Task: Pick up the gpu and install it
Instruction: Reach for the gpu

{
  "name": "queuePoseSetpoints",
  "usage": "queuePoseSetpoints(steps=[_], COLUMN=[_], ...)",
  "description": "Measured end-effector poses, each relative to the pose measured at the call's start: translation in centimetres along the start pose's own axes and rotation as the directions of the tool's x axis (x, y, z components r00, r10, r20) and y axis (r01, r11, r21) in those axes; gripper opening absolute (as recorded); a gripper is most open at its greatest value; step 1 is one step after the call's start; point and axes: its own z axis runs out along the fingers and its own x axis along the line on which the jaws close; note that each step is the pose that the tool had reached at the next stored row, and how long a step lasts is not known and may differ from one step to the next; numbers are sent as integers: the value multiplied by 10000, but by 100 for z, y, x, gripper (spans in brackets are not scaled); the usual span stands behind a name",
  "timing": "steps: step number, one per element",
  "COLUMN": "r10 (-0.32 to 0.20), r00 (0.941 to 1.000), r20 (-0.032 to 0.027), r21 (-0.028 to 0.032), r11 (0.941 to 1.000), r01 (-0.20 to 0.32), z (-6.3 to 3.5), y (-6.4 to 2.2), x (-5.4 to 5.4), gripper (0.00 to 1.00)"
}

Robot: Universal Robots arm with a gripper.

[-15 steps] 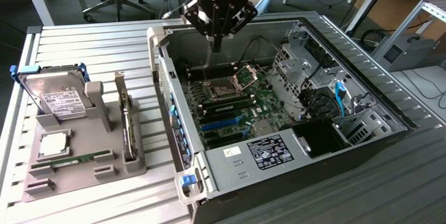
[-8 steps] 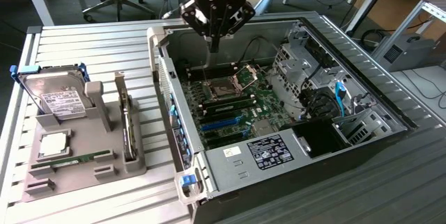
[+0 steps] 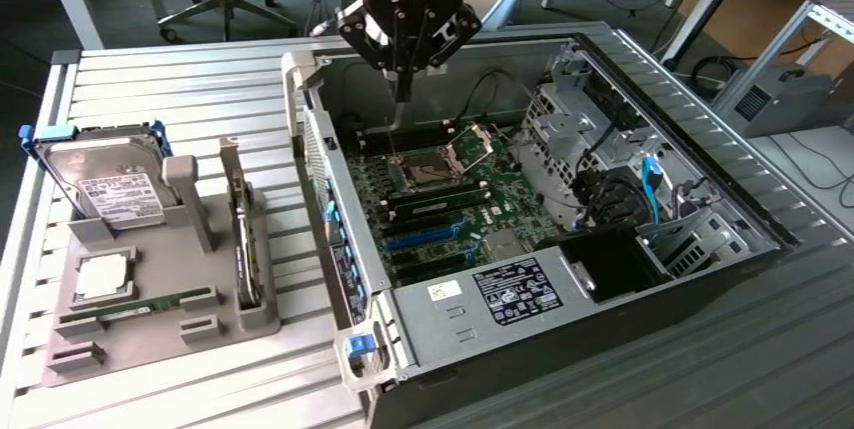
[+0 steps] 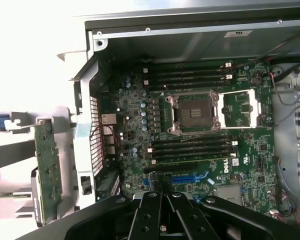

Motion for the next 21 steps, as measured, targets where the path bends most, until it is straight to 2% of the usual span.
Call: queuePoseSetpoints(steps=[5, 17, 21], r10=[1, 0, 1], r00=[10000, 10000, 10000], r20=[0, -1, 0], r21=[-1, 1, 0], r11=[10000, 10000, 10000], r01=[-1, 0, -1], z=[1, 2, 1], y=[-6, -14, -19], x=[84, 177, 250], gripper=[11, 11, 11])
